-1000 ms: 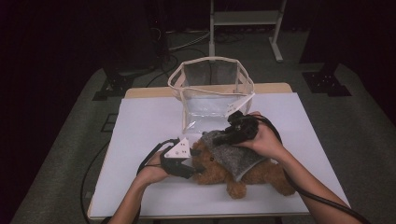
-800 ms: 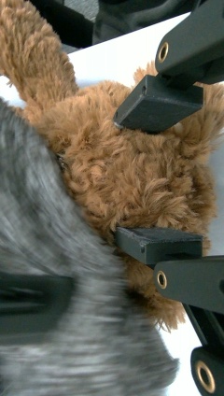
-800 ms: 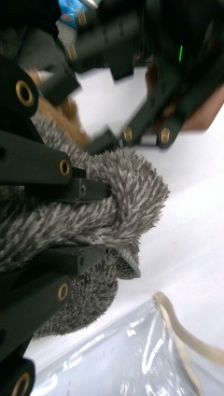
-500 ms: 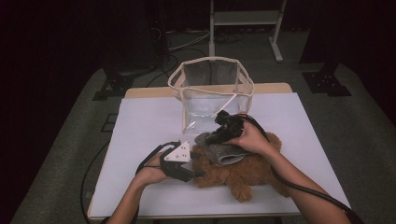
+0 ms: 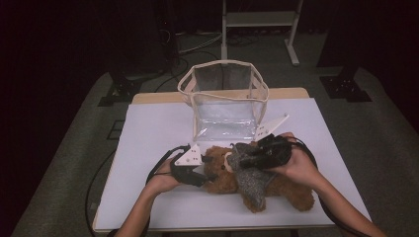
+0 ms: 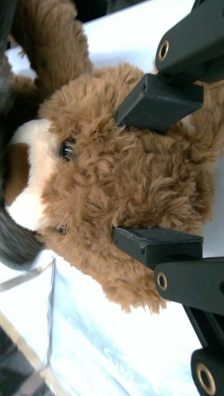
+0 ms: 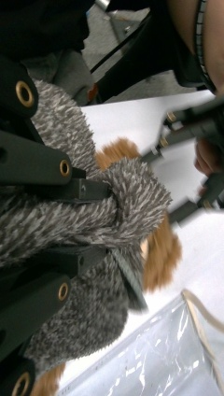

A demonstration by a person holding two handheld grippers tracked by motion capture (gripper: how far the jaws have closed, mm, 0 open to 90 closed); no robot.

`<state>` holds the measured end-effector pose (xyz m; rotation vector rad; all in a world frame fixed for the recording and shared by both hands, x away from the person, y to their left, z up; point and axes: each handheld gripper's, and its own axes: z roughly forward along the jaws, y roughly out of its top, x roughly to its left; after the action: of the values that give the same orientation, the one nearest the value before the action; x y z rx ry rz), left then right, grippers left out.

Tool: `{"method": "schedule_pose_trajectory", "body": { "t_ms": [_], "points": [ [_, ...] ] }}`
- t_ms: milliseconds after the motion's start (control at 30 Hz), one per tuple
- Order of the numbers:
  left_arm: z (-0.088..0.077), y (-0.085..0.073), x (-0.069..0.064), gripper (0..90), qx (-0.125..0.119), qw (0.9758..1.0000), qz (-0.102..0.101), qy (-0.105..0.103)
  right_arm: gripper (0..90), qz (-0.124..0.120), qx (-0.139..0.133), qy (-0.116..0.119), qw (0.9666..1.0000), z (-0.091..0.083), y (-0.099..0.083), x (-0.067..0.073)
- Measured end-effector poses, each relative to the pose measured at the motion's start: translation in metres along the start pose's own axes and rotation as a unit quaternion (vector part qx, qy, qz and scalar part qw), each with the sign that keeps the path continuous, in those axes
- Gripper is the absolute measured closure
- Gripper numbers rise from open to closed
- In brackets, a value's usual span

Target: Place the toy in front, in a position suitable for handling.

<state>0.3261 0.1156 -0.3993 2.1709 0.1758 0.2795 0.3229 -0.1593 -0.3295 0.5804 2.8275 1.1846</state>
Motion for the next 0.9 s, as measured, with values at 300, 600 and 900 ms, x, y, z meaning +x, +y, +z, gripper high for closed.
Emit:
{"method": "schedule_pose_trajectory", "body": {
  "t_ms": [300, 600, 900],
  "points": [
    [-0.01, -0.005, 0.005, 45.0, -0.009, 0.9999, -0.013, 0.002, 72.4, 0.015, 0.013, -0.046, 0.9988, 0.014, -0.015, -0.021],
    [-0.002, -0.004, 0.005, 46.1, 0.001, 0.9999, -0.008, 0.009, 72.6, 0.006, -0.003, -0.038, 0.9992, 0.008, -0.005, -0.014],
    [-0.001, -0.005, 0.007, 46.0, -0.001, 0.9997, -0.015, 0.021, 72.6, -0.034, -0.003, -0.027, 0.9991, 0.022, 0.015, 0.004]
  ]
}}
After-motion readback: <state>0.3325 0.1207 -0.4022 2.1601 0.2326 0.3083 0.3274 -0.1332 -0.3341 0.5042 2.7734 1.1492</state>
